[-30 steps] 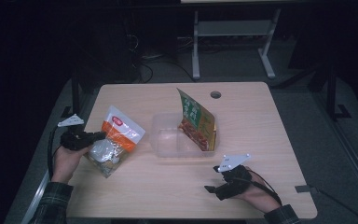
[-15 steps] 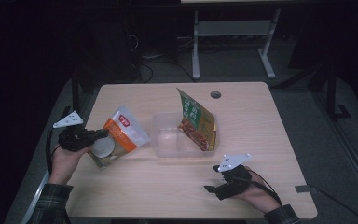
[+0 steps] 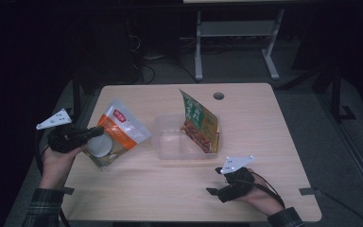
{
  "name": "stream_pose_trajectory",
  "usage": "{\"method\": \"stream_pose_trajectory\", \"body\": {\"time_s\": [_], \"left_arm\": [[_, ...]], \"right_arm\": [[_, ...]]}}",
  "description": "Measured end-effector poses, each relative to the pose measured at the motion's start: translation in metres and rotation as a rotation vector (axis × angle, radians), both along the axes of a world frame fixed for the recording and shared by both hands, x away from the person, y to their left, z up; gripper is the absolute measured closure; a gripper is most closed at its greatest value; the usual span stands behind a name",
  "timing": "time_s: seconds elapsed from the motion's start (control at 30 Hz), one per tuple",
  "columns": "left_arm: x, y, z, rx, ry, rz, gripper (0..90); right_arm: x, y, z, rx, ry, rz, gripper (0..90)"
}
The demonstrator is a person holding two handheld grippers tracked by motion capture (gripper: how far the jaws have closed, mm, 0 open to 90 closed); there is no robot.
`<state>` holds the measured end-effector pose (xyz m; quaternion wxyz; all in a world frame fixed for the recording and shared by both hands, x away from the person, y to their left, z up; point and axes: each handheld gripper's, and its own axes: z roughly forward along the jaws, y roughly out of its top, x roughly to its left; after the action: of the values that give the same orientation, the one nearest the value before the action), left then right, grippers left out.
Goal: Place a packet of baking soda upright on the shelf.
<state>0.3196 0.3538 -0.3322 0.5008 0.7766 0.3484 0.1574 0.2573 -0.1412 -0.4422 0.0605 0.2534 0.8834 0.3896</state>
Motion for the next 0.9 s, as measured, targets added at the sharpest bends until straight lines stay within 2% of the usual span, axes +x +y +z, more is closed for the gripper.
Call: {"method": "stream_pose_trajectory", "body": {"time_s": [0.17, 0.27, 0.47, 0.63, 0.7, 0.9], "left_arm": [[-0.004, -0.013, 0.005, -0.032, 0.0, -0.034, 89.8], [-0.006, -0.022, 0.009, -0.05, 0.003, -0.071, 89.8], [-0.012, -0.044, 0.015, -0.038, -0.012, -0.125, 89.8], [-0.017, -0.062, 0.016, -0.042, -0.015, -0.169, 89.9], [-0.018, -0.068, 0.016, -0.041, -0.013, -0.186, 89.9], [-0.021, -0.089, 0.012, -0.052, 0.0, -0.225, 89.8]], "right_arm": [[0.0, 0.0, 0.001, 0.013, 0.001, 0.004, 22.2], [0.0, 0.001, 0.002, 0.026, 0.012, -0.005, 20.7], [0.003, 0.002, 0.007, 0.096, 0.063, -0.002, 18.6], [0.002, 0.008, 0.007, 0.102, 0.048, 0.013, 21.1], [0.002, 0.011, 0.008, 0.119, 0.048, 0.018, 21.3], [0.005, 0.023, 0.015, 0.179, -0.006, 0.037, 26.5]]}}
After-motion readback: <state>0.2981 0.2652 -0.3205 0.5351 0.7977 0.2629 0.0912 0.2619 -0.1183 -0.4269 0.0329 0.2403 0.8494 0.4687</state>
